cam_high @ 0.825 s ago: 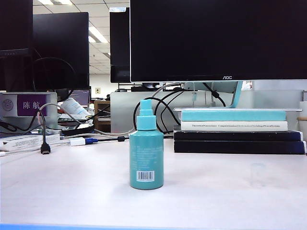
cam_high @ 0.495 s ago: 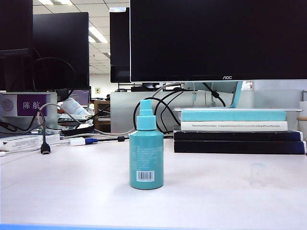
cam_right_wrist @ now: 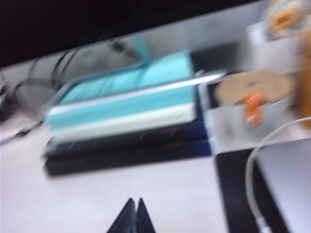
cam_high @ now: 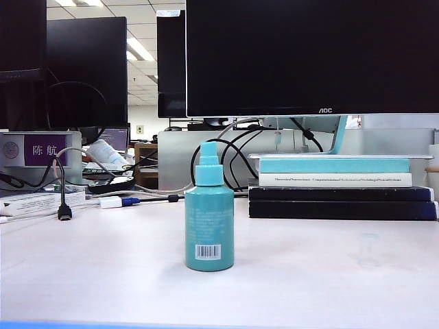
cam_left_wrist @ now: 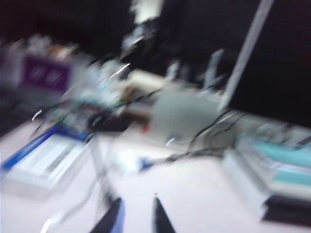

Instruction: Pick up the sprayer with the left hand, pick up its lid with the right hand then put the lid on the sprayer.

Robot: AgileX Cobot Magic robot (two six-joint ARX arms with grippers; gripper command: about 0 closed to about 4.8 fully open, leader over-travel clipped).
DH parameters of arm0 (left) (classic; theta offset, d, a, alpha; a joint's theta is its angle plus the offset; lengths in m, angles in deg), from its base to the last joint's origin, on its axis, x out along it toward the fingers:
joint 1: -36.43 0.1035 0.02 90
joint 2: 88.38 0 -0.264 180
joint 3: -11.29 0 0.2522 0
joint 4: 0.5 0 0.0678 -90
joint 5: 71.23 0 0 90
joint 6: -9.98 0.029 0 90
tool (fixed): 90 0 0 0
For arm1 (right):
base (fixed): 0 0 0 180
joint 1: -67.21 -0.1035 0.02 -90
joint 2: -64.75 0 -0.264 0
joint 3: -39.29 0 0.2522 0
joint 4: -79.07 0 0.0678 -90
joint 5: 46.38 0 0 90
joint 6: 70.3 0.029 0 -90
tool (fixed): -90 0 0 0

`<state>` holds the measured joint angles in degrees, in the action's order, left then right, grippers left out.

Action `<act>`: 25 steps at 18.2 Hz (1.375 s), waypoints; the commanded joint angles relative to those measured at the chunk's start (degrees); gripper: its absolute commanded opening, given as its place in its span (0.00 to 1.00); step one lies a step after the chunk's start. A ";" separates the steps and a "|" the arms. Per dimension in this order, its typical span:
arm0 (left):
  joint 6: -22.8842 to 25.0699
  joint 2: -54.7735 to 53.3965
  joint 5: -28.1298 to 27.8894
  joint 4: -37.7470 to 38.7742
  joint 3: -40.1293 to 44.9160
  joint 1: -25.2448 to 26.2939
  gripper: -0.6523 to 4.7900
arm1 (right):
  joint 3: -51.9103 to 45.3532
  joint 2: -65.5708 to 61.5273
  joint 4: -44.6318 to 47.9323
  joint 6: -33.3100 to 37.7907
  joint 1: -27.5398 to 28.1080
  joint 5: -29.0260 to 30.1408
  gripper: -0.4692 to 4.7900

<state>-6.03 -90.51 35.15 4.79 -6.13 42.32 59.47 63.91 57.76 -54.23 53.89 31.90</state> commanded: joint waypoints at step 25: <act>26.67 -57.57 31.34 -25.05 -15.65 -18.01 1.00 | 28.70 -54.05 4.55 -7.41 7.43 41.79 0.08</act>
<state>17.77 -146.81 65.24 -19.69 -21.60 25.05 87.79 10.41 60.71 -61.79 59.86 69.47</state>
